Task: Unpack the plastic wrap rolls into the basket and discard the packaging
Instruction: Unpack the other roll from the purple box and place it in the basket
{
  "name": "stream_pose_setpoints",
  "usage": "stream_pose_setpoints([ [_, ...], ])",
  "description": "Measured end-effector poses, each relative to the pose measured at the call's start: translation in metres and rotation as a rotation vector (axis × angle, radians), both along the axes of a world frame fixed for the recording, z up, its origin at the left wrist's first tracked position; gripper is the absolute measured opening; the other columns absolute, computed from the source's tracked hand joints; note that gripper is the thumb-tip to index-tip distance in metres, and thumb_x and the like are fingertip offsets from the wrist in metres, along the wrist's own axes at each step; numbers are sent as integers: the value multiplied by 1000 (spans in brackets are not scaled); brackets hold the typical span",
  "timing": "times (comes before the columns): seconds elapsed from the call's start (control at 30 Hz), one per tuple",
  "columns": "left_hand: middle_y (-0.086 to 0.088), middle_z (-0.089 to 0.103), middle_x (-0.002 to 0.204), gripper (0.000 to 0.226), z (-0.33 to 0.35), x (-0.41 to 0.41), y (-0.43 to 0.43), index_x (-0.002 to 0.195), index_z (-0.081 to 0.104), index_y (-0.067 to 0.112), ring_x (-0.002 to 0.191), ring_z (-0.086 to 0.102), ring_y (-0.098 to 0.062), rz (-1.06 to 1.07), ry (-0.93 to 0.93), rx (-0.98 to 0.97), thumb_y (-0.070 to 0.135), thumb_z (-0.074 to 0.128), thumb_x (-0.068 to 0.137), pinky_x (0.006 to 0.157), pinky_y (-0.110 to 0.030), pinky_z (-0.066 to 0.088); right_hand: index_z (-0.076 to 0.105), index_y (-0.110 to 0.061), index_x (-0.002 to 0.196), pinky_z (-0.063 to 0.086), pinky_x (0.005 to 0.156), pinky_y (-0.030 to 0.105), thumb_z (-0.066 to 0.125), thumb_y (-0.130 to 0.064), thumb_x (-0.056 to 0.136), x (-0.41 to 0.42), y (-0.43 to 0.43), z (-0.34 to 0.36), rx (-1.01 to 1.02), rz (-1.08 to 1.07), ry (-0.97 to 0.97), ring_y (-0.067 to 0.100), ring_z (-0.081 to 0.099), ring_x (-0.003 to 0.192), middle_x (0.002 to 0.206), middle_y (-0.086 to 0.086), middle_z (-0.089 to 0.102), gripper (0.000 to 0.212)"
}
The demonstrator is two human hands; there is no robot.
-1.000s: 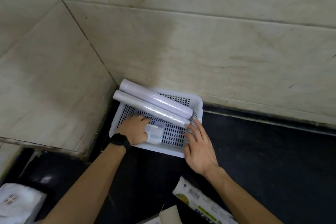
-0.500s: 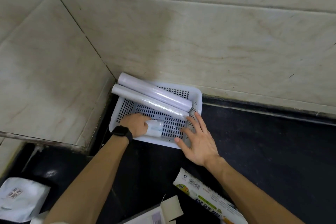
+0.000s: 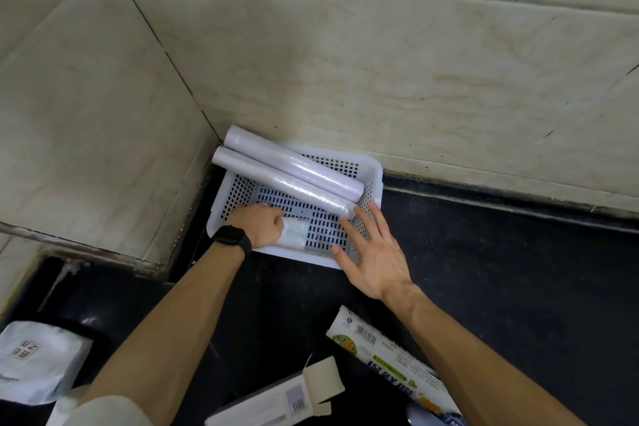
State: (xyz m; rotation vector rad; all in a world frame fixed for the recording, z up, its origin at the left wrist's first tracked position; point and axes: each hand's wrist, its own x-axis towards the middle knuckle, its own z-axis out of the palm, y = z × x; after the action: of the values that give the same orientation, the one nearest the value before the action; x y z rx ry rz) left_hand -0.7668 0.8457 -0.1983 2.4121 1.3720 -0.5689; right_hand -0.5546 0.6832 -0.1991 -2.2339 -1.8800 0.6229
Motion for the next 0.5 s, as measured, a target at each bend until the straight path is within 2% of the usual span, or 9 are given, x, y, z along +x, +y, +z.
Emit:
stream_pose_setpoints([
  [0.2, -6, 58, 132, 43, 24, -12, -27, 136, 53, 23, 110, 56, -25, 72, -164, 86, 27, 41, 95, 93, -37, 46, 32, -34, 152, 26, 118, 50, 21, -72, 93, 0, -1, 6, -33, 24, -12, 8, -29, 147, 167, -8, 2, 71],
  [0.27, -6, 57, 136, 45, 39, -20, -48, 140, 52, 24, 115, 55, -24, 137, -234, 111, 30, 44, 96, 98, -37, 45, 32, -29, 153, 19, 121, 49, 21, -71, 94, 0, 0, 12, -43, 47, -15, 11, -27, 148, 167, -6, 1, 73],
  [0.33, -5, 53, 142, 47, 55, -32, -77, 142, 50, 25, 123, 52, -23, 246, -310, 105, 36, 48, 96, 104, -38, 43, 27, -26, 156, 6, 124, 49, 22, -69, 95, 1, -2, 22, -51, 96, -26, 15, -21, 151, 168, -2, 1, 74],
  [0.4, -3, 52, 144, 48, 70, -45, -113, 142, 51, 25, 125, 52, -21, 349, -403, 142, 37, 51, 96, 106, -36, 42, 24, -25, 156, 2, 124, 48, 24, -64, 98, -1, -8, 37, -21, 151, -28, 15, -13, 152, 167, -1, 7, 70],
  [0.5, 0, 54, 142, 46, 91, -62, -173, 139, 54, 25, 126, 52, -19, 462, -463, 245, 37, 52, 95, 106, -31, 41, 31, -27, 154, 8, 125, 44, 31, -59, 100, -13, -29, 63, 104, 230, 36, 14, -1, 153, 165, -3, 21, 63],
])
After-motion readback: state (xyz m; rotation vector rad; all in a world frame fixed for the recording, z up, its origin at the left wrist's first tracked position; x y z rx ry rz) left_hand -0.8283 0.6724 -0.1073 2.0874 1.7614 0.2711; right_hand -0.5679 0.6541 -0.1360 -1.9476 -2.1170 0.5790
